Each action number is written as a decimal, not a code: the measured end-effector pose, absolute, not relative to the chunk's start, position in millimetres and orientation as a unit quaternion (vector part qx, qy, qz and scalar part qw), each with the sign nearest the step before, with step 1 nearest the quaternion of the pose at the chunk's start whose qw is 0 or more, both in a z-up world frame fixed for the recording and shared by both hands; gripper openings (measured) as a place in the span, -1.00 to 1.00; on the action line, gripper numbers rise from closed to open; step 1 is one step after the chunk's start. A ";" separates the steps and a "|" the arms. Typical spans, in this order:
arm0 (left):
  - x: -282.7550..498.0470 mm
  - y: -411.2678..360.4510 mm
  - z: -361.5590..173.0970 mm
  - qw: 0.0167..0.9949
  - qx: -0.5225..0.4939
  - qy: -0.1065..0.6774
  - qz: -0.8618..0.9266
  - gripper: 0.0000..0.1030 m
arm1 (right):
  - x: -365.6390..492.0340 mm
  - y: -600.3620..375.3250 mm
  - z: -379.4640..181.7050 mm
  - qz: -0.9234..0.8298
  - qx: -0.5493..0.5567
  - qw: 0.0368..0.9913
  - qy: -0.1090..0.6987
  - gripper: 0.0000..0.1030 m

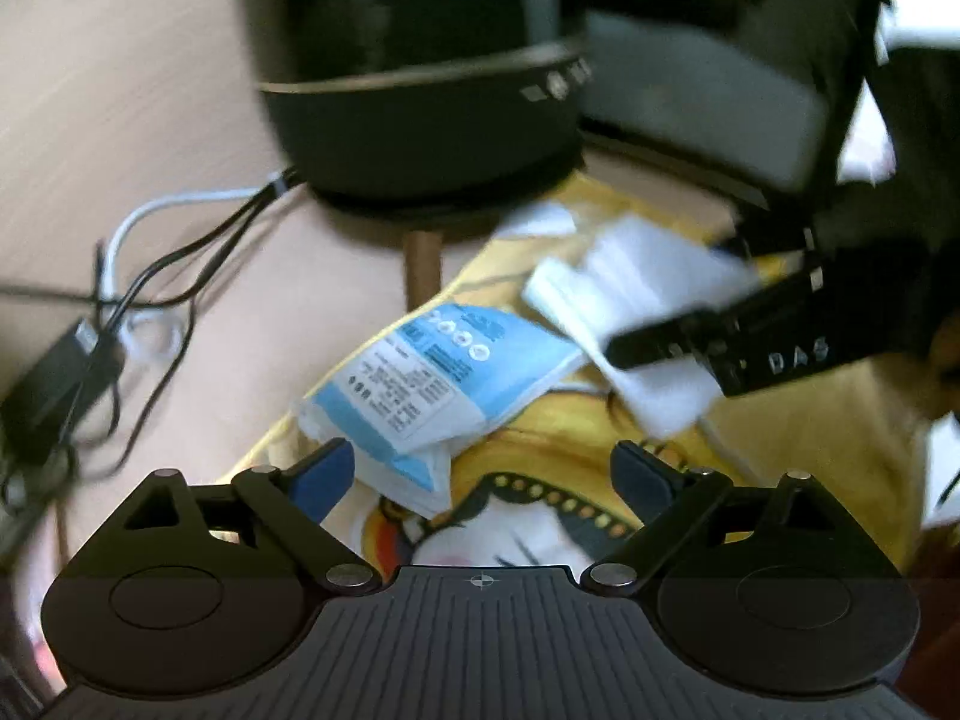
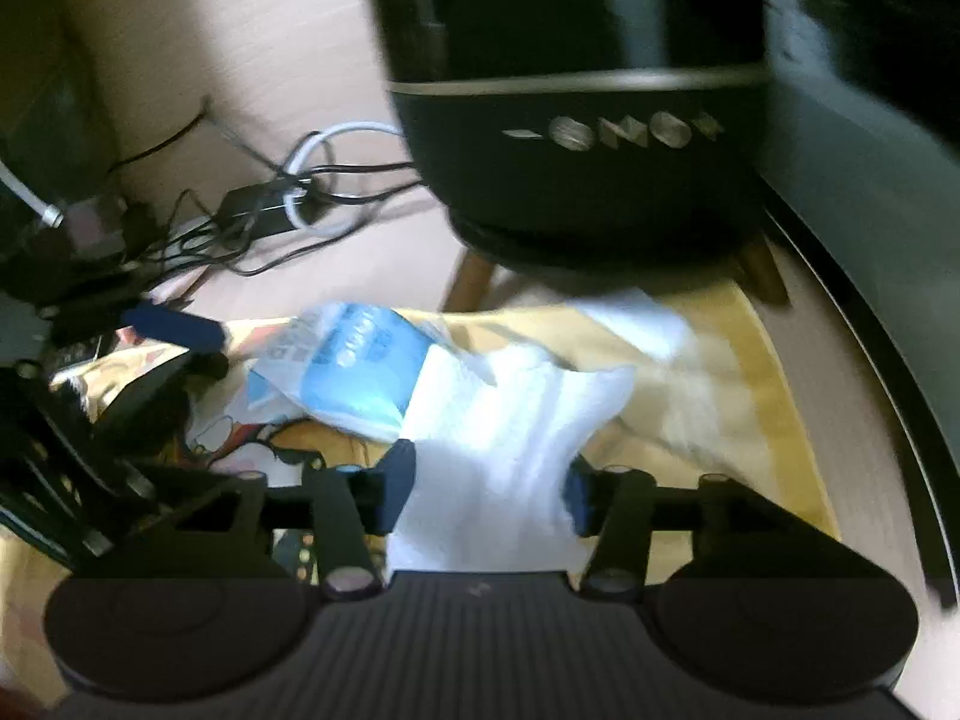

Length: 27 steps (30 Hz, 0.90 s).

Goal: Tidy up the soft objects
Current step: 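Rub the right tool's white wipe over the packet while the left tool holds it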

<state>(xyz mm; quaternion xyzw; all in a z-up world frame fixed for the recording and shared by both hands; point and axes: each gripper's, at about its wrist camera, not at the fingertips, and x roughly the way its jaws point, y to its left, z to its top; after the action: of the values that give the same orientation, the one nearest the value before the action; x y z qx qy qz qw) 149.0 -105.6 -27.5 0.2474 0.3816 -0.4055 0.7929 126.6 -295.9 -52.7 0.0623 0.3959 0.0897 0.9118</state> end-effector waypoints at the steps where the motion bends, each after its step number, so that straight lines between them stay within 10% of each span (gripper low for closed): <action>1: 151.5 -107.6 -30.5 0.788 0.260 0.380 -0.409 0.86 | 131.3 -292.2 -54.8 0.093 0.057 0.910 0.400 0.06; 4: 162.5 -109.0 -32.4 0.779 0.271 0.378 -0.422 0.87 | 145.3 -285.6 -63.8 0.104 0.052 0.902 0.416 -0.06; 7: 168.2 -107.0 -29.8 0.773 0.289 0.363 -0.432 0.89 | 150.5 -281.3 -66.4 0.117 0.051 0.897 0.423 -0.78; 18: 181.0 -135.2 -61.9 0.745 0.375 0.333 -0.440 0.95 | 135.8 -329.6 -52.1 0.053 0.130 0.898 0.417 -0.79; 21: 179.8 -135.4 -62.7 0.748 0.336 0.363 -0.442 0.32 | 128.7 -339.4 -51.9 0.039 0.147 0.896 0.417 -0.79; 27: 174.2 -115.2 -42.9 0.747 0.181 0.461 -0.444 0.28 | 117.9 -343.1 -37.6 0.044 0.174 0.900 0.397 -0.78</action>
<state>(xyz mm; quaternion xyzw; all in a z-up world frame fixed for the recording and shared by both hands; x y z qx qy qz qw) 174.2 -115.2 -42.9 0.1812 0.4609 -0.4443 0.7465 117.9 -343.1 -37.6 0.1738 0.3966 0.0435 0.9003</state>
